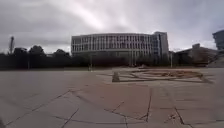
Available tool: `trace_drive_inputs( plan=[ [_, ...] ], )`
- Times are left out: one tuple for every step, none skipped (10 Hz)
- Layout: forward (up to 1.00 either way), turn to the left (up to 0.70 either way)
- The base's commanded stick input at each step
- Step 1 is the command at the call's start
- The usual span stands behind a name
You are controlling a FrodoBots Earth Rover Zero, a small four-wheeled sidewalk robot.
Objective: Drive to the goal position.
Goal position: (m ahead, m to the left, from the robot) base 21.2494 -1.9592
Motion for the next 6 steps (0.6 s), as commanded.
trace_drive_inputs(
  plan=[
    [0.7, 0.0],
    [0.7, 0.0],
    [0.7, 0.0],
    [0.7, 0.0],
    [0.7, 0.0],
    [0.7, 0.0]
  ],
)
